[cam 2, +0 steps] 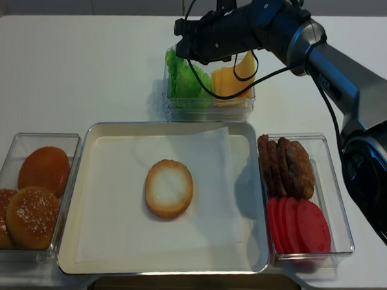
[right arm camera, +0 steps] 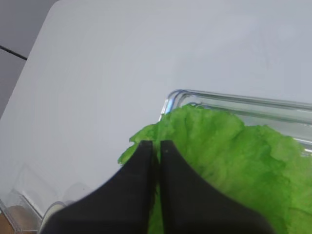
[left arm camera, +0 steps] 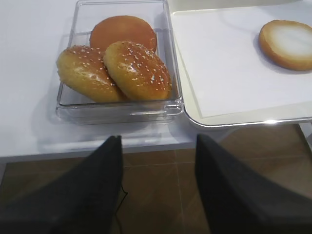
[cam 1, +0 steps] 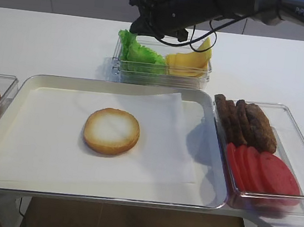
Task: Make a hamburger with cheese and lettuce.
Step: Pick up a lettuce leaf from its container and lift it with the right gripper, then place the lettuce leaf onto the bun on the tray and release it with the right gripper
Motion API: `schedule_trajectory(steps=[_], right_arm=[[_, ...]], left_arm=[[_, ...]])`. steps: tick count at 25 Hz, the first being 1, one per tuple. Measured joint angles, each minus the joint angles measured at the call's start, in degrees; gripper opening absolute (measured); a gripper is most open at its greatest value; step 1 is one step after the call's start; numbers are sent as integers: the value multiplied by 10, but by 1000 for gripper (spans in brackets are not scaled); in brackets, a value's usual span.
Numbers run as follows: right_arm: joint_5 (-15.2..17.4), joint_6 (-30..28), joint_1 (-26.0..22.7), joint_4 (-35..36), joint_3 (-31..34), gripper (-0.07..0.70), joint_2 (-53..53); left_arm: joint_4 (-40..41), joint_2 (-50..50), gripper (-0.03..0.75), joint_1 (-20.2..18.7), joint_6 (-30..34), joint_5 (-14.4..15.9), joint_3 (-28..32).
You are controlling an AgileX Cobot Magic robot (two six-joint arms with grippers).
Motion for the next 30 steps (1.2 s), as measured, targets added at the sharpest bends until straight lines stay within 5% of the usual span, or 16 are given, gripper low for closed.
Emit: schedule_trajectory(steps=[12, 25, 30], right_arm=[[25, -7, 0, -43, 0, 20, -70], [172, 7, 0, -88, 0, 20, -197], [203, 17, 0, -99, 41, 20, -257]], left_arm=[[0, 0, 361, 0, 0, 0, 0], [0, 0, 361, 0, 0, 0, 0], [0, 0, 361, 0, 0, 0, 0]])
